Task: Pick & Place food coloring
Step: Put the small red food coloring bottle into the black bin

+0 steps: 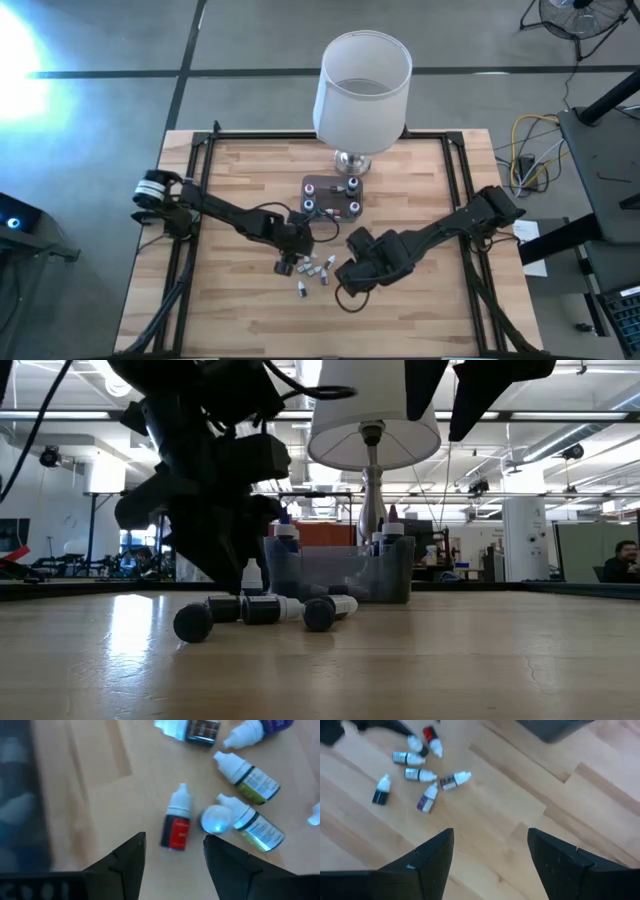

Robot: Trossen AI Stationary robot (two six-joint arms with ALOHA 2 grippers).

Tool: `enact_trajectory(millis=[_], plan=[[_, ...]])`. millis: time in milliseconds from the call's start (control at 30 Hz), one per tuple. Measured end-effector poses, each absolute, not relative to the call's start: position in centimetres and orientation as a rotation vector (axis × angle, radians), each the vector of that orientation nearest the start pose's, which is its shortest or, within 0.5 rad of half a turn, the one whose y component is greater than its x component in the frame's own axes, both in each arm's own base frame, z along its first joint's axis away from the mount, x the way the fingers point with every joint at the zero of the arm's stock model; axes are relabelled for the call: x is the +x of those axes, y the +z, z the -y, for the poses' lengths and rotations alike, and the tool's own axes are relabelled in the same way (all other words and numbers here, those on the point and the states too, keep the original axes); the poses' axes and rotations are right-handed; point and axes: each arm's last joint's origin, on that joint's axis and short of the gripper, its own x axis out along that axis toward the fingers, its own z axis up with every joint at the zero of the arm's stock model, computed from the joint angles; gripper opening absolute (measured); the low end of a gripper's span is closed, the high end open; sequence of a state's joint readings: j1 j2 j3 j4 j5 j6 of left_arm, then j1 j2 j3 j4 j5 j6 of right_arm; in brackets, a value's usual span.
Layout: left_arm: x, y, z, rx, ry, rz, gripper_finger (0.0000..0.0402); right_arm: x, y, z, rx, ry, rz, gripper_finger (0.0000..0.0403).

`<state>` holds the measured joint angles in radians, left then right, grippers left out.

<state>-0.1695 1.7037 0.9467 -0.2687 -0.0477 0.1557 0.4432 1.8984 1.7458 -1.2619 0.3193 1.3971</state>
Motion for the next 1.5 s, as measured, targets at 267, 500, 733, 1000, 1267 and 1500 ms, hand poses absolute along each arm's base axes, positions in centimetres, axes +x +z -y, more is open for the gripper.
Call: enact_trajectory(millis=[267, 500, 733, 1000, 1267, 1500], plan=[[33.1, 14.6, 5.6, 0.225, -0.246, -1.045, 0.0176, 33.9, 28.1, -15.0, 0.656, -0.792, -1.057, 0.0246], [33.5, 14.2, 5.3, 0.219, -0.236, -1.052, 0.0139, 33.9, 28.1, -14.9, 0.642, -0.809, -1.036, 0.0242], [33.6, 14.2, 4.2, 0.202, -0.207, -1.052, 0.0073, 33.8, 27.8, -14.9, 0.633, -0.817, -1.042, 0.024], [32.9, 15.8, 2.5, 0.245, -0.088, -1.062, 0.0048, 33.7, 27.8, -15.1, 0.625, -0.816, -1.046, 0.0228], [31.1, 21.8, 0.7, 0.219, 0.031, -0.888, 0.0048, 33.5, 27.9, -15.2, 0.639, -0.869, -0.969, 0.0216], [30.9, 26.8, -1.1, 0.119, 0.16, -0.555, 0.0048, 33.5, 28.1, -15.0, 0.651, -0.915, -0.897, 0.0208]])
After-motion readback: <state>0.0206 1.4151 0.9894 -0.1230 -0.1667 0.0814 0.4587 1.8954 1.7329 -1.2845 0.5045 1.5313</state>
